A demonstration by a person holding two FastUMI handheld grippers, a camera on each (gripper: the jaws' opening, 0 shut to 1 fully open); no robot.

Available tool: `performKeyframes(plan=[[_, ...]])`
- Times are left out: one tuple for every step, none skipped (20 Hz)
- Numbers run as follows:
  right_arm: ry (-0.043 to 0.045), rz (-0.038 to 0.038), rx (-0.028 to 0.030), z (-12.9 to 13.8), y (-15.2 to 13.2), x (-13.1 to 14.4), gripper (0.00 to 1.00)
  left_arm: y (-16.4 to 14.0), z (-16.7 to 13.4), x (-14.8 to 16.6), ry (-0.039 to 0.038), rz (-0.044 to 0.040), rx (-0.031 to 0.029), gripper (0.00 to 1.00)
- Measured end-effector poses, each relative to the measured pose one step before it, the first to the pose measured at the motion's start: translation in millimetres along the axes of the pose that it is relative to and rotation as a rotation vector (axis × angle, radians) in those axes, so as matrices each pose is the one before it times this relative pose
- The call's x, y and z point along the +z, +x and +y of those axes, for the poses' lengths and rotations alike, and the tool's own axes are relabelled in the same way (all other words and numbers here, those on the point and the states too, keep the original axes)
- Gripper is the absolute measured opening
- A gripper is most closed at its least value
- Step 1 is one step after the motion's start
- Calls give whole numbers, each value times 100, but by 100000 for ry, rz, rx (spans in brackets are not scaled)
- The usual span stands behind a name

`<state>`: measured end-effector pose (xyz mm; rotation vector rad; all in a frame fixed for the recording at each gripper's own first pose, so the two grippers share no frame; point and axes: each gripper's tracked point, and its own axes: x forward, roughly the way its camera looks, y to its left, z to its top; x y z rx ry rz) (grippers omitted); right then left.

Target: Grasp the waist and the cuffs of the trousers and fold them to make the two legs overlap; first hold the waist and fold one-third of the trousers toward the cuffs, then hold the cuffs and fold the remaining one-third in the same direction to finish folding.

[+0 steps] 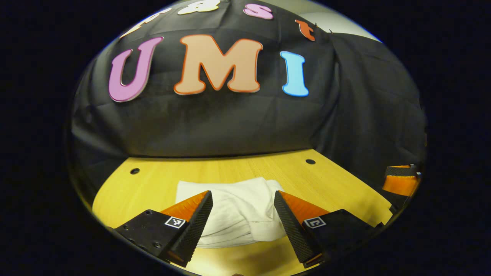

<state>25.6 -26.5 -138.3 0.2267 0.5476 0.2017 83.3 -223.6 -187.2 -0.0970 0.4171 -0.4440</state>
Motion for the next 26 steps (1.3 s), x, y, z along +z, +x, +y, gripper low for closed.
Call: performKeyframes(plan=[[417,-3269,1353,1691,233,1267,96,-1339,1372,1059,460,-2501,1639,95],[558,-2519,1759,1826,44,1137,96,-1214,1395,918,-199,-2511,2008,95],[159,-2576,1171,1514,191,1126,96,-1233,1136,1010,-480,-2327,1851,95],[62,-3377,278,1190,-54,1403,96,-1224,1373,1227,-492,-3262,2363,95],[-260,-3977,-589,940,-13,1456,96,-928,1183,1319,206,-3632,1837,95],[-559,-4790,-978,654,96,1637,96,-850,1388,1360,999,-3035,2755,95],[-1074,-5050,-710,745,-79,1571,96,-783,1534,1291,1416,-3361,2271,95],[-1284,-4567,-623,664,-83,1278,96,-681,1182,1474,1808,-3238,2195,95],[-1559,-3161,-371,682,13,904,96,-526,1016,1232,1603,-2838,2222,95],[-1769,-2292,-173,558,114,615,95,-464,824,1254,1431,-3023,1112,95],[-1748,-1137,-33,653,25,416,95,-284,684,995,1034,-2535,1169,95],[-1153,-356,535,700,-1,212,95,-318,656,778,555,-2022,816,95],[-516,-312,748,730,-19,155,96,-254,422,804,-12,-2064,576,95],[-316,-1202,762,587,-50,359,96,-83,422,608,-129,-1631,540,95],[-636,-1513,296,441,-12,555,96,-121,292,595,-157,-1376,428,95],[-766,-1601,-94,211,-105,433,95,-22,141,496,-209,-1270,354,95],[-883,-1387,6,214,-81,543,92,173,63,168,-12,-728,103,95],[-665,-1128,24,245,-90,448,95,-7,27,-50,-78,42,-132,94],[-380,-1110,180,168,-31,466,95,7,49,-26,-69,199,123,94],[-342,-883,-373,24,-138,360,95,92,-89,-43,-239,183,-276,96],[-247,-381,-482,-59,-51,156,96,26,-72,-8,-394,244,-190,94],[-11,-184,-393,-109,-88,42,96,82,-129,-172,-446,467,-142,93],[275,-29,-353,-44,-106,136,96,39,36,-243,-334,648,136,93],[435,134,-160,-107,9,4,96,112,52,-145,-244,413,284,94],[448,142,-332,-102,-6,-63,96,-45,55,-81,-71,295,366,94],[270,65,-426,-229,-43,-42,96,74,175,-132,-96,148,450,95]])
